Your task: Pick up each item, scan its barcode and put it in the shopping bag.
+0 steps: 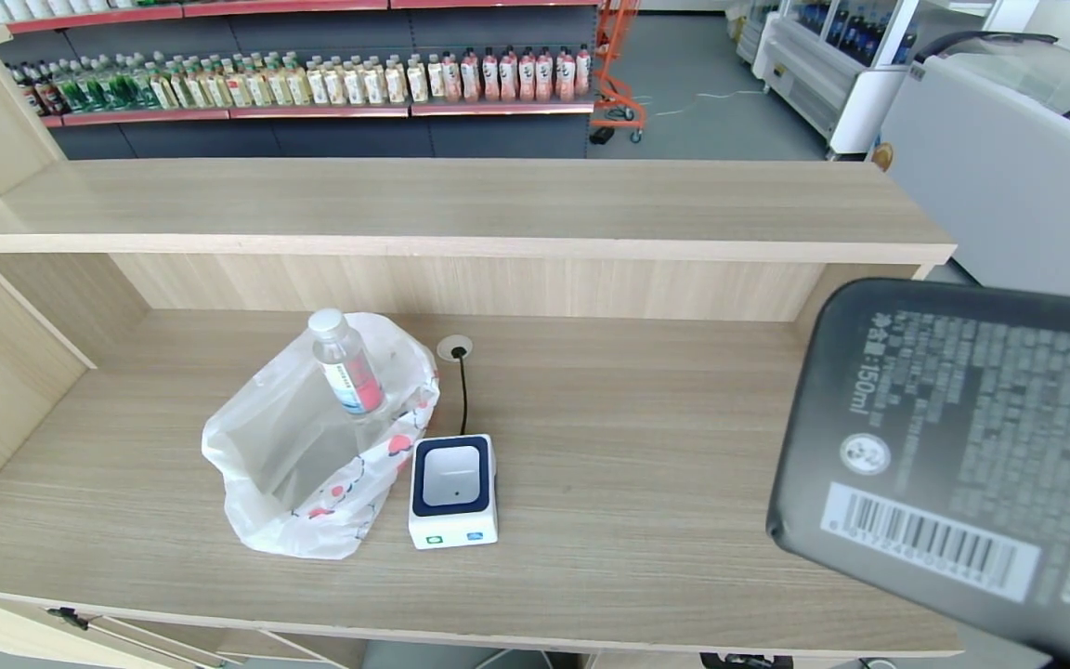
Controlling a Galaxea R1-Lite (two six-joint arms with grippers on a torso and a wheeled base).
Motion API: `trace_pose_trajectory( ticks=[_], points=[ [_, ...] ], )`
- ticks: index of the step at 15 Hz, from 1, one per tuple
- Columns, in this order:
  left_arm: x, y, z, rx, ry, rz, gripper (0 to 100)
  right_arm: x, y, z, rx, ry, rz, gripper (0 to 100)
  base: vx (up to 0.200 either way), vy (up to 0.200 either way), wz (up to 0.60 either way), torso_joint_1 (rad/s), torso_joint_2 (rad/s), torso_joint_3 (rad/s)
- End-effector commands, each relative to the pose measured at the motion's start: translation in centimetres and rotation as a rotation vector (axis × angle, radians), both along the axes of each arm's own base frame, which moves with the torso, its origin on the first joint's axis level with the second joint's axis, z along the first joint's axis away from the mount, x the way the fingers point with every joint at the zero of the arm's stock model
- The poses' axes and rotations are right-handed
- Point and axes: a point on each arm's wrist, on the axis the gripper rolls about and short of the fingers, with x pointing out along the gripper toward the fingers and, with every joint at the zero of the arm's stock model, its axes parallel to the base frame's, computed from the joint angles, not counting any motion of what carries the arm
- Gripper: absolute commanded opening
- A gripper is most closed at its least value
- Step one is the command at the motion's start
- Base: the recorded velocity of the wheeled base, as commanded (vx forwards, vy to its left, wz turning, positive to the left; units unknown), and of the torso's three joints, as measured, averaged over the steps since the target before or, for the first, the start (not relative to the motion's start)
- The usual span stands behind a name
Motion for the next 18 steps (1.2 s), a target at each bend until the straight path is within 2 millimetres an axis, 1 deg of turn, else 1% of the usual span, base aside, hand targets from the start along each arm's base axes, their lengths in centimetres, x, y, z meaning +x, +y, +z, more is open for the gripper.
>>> trace_pose_trajectory(
  ticks=[1, 8, 11, 13, 14, 15, 16, 17, 18],
  points=[
    [0.0, 0.0, 0.0, 0.0, 0.002, 0.0, 100, -0.4, -0.4, 0.2, 0.01, -0.012, -0.003, 0, 0.0, 0.0, 0.0, 0.0, 0.0, 0.0],
    [0.0, 0.0, 0.0, 0.0, 0.0, -0.002, 100, -0.6, -0.5, 0.3, 0.014, -0.016, 0.0, 0, 0.0, 0.0, 0.0, 0.0, 0.0, 0.0],
    [0.0, 0.0, 0.0, 0.0, 0.0, 0.0, 100, -0.9, -0.7, 0.0, 0.009, -0.012, 0.006, 0, 0.0, 0.0, 0.0, 0.0, 0.0, 0.0],
    [0.0, 0.0, 0.0, 0.0, 0.002, 0.0, 100, -0.8, -0.8, -0.3, 0.002, 0.002, -0.011, 0, 0.0, 0.0, 0.0, 0.0, 0.0, 0.0],
    [0.0, 0.0, 0.0, 0.0, 0.0, 0.0, 100, 1.0, -2.0, -1.0, -0.018, 0.104, -0.198, 0, 0.0, 0.0, 0.0, 0.0, 0.0, 0.0],
    [0.0, 0.0, 0.0, 0.0, 0.0, 0.0, 100, 2.0, -3.3, -1.7, -0.014, 0.227, -0.402, 0, 0.0, 0.0, 0.0, 0.0, 0.0, 0.0],
    [0.0, 0.0, 0.0, 0.0, 0.0, 0.0, 100, 2.6, -4.1, -2.3, -0.007, 0.367, -0.611, 0, 0.0, 0.0, 0.0, 0.0, 0.0, 0.0],
    [0.0, 0.0, 0.0, 0.0, 0.002, 0.0, 100, 2.6, -4.6, -2.4, 0.028, 0.482, -0.767, 0, 0.0, 0.0, 0.0, 0.0, 0.0, 0.0],
    [0.0, 0.0, 0.0, 0.0, 0.002, 0.0, 100, 2.7, -4.9, -2.3, 0.088, 0.618, -0.883, 0, 0.0, 0.0, 0.0, 0.0, 0.0, 0.0]
  ],
)
